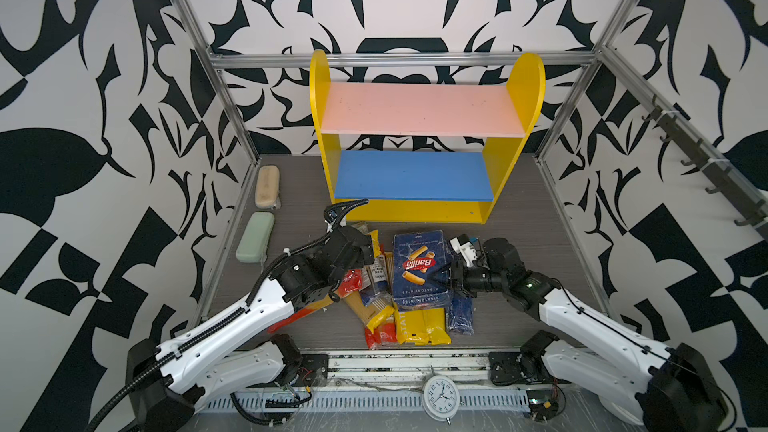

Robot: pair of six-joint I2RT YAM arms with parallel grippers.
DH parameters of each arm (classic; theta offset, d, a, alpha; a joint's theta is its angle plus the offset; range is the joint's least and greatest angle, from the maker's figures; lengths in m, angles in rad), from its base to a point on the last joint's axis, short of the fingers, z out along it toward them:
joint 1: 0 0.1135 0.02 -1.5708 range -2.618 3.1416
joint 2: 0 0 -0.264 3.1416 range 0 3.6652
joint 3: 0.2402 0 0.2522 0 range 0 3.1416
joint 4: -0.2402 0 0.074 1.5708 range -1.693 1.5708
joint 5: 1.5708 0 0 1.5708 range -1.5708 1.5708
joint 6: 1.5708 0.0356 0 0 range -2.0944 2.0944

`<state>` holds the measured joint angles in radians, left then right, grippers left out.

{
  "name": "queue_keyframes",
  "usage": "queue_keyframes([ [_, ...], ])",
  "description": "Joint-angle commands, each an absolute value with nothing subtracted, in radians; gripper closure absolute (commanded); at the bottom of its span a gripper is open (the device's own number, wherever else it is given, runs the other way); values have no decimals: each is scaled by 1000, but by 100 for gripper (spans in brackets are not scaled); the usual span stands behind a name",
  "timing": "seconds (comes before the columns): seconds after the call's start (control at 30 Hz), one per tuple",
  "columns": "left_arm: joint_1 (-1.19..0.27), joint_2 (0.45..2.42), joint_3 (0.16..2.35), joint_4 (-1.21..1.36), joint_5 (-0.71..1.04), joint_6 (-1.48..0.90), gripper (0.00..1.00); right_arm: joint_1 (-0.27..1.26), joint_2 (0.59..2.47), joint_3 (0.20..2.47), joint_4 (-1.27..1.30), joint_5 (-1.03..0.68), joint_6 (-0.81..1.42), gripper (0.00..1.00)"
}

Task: Place and organize the pasta boxes and bags onto the shelf
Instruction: 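Lift the rigatoni box with the right gripper toward the blue shelf, then set the rigatoni box down on the blue shelf with the right gripper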

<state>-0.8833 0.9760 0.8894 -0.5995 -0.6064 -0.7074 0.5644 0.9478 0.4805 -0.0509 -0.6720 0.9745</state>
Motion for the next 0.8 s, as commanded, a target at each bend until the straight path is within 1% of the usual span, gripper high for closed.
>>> queue_keyframes([
  [0.0,-876,922,870,-676,-643,-716,1,562,914,591,97,-713,922,56],
  [0.33,-861,823,867,-755,-650,-721,1,562,994,749,74,-720,859,56],
  [0.53,-852,800,865,-794,-652,-721,1,560,1111,888,68,-719,816,57],
  [0.77,-847,758,876,-810,-658,-716,1,526,1278,1035,125,-740,791,57],
])
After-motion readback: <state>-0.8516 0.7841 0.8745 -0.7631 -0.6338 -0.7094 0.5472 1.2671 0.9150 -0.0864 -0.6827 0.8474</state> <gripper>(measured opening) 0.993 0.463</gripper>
